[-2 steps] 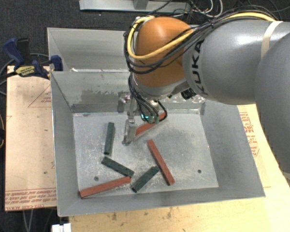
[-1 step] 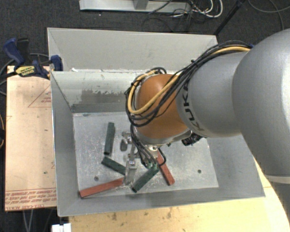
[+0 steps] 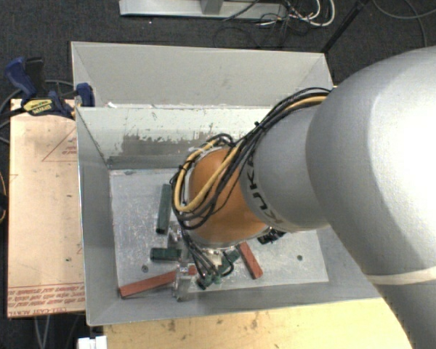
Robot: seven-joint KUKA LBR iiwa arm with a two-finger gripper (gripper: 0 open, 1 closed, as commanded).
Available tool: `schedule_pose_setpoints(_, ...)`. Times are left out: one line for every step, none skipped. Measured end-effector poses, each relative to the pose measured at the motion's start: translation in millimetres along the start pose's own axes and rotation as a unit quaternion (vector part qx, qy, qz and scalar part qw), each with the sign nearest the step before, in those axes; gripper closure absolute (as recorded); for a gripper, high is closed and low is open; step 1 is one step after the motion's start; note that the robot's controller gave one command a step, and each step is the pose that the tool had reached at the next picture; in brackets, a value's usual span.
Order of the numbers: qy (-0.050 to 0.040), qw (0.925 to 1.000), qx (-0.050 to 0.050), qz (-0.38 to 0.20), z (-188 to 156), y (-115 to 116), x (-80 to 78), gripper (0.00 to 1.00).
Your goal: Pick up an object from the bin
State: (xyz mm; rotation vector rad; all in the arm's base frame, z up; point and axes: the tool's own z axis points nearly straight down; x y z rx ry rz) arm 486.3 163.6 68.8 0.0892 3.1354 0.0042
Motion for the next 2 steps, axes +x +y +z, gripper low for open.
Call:
schedule_pose_setpoints(0.0023, 1.0000, 0.000, 0.002, -1.1, -1.1, 0.2, 1.00)
schedule_pose_setpoints(-0.0021, 0.9996, -0.001, -0.028, -144.2, 9.5, 3.2, 1.00)
